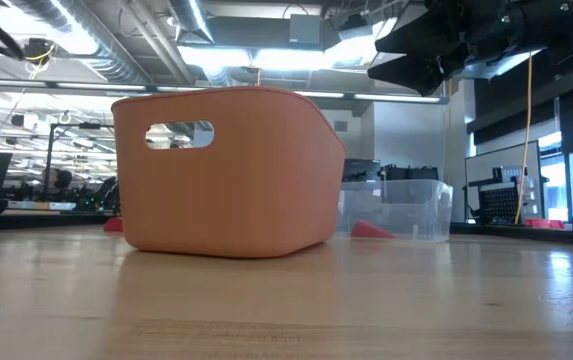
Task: Sort & place blocks by color
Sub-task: Put the bottom red block into the transparent bin
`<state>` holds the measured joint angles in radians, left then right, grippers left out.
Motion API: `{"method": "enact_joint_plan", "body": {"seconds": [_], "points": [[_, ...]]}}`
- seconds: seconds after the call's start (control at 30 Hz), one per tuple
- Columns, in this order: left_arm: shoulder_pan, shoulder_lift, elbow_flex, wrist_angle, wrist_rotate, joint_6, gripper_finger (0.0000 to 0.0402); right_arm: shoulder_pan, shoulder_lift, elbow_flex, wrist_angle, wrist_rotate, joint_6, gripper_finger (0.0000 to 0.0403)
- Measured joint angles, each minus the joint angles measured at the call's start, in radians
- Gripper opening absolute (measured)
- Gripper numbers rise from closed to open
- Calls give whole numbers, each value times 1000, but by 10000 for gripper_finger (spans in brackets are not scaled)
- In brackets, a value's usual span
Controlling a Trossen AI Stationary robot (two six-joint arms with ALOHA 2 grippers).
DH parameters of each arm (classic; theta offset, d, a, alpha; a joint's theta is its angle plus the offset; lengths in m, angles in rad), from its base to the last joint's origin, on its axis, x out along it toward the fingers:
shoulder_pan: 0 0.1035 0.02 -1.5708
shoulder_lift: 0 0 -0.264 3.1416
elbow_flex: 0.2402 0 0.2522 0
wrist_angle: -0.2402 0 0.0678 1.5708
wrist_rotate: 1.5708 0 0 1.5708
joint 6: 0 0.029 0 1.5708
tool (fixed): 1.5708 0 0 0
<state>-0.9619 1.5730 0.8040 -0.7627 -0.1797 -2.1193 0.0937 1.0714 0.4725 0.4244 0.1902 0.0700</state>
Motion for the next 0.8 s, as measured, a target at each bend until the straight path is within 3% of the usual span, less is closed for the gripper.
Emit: {"method": "enact_joint_plan", "body": {"seconds": [0.3,0.43,0.6,0.8], "points": [[17,25,1,37,36,88,242,0,0,0,4,0,0,312],[30,25,2,40,63,158,197,0,0,0,4,0,0,312],[49,17,1,44,56,276,95,0,0,0,4,0,0,312],[55,-73,-2,54,-21,385,87,0,0,0,3,0,0,312]]}}
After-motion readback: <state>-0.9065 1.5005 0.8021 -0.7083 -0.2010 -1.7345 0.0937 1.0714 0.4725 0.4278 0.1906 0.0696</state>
